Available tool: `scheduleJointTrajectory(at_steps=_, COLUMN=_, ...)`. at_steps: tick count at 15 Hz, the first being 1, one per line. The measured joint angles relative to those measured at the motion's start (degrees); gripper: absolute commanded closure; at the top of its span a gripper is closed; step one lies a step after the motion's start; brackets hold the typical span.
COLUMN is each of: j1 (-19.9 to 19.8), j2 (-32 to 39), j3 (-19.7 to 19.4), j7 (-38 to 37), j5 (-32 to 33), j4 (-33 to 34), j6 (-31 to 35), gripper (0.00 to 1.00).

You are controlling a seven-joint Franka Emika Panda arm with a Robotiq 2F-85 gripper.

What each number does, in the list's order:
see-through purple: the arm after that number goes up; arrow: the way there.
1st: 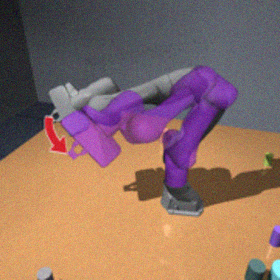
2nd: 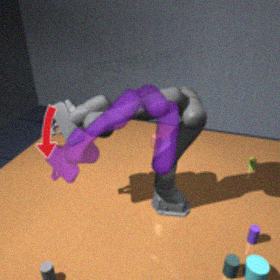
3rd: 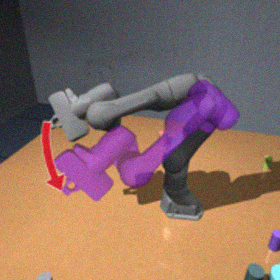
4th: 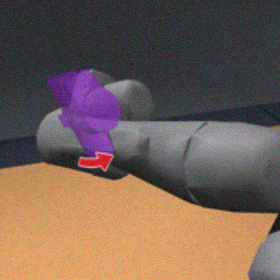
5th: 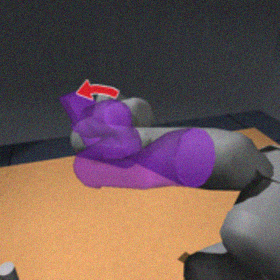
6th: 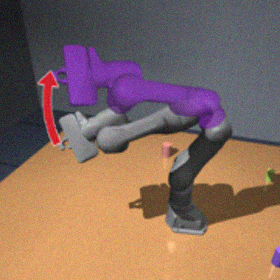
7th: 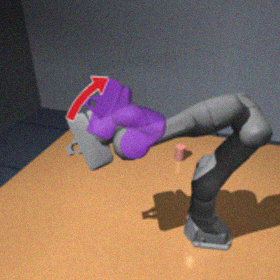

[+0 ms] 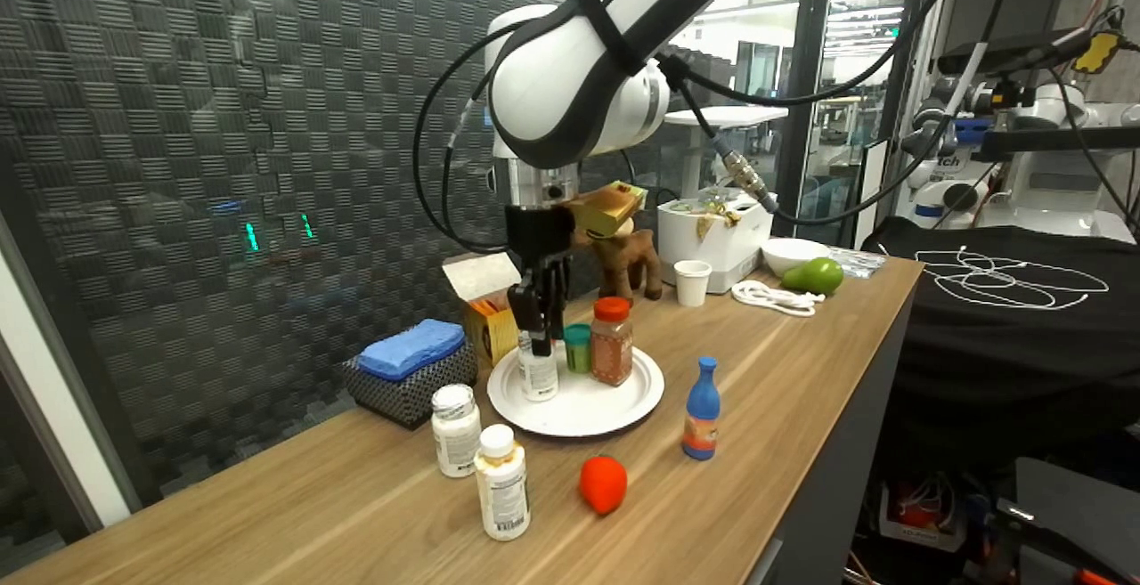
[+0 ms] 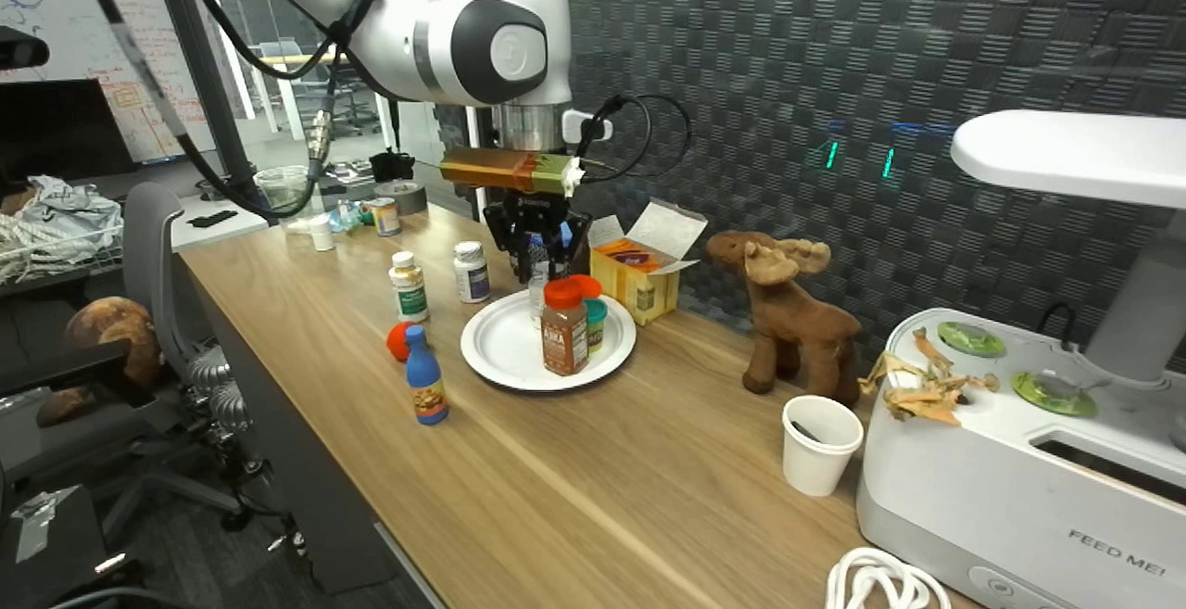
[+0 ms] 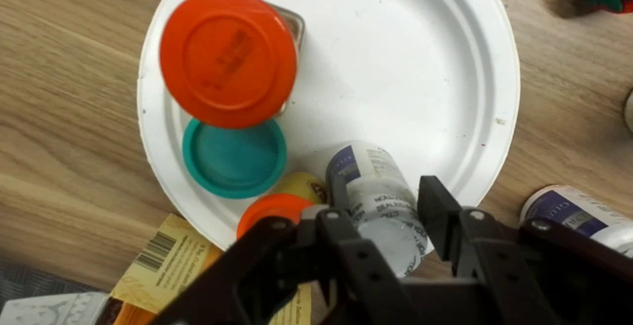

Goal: Organize all the containers on the white plate

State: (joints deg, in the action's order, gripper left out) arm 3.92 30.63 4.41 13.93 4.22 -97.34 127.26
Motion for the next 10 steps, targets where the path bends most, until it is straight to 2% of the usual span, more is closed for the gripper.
scheduleJointTrajectory(at_steps=4, j1=0.0, j2=0.0, j3=0.4, j7=0.0, j5=0.0, j4=0.0, j6=-0.2, gripper=0.04)
scheduleJointTrajectory(at_steps=5, j1=0.0, j2=0.0, j3=0.6, j7=0.0, j5=0.0, j4=0.0, j6=-0.2, gripper=0.0)
scheduleJointTrajectory(at_steps=10, j1=1.1, j2=-1.7, j3=0.9, j7=-0.2, j5=0.0, j4=0.3, j6=-0.1, gripper=0.0)
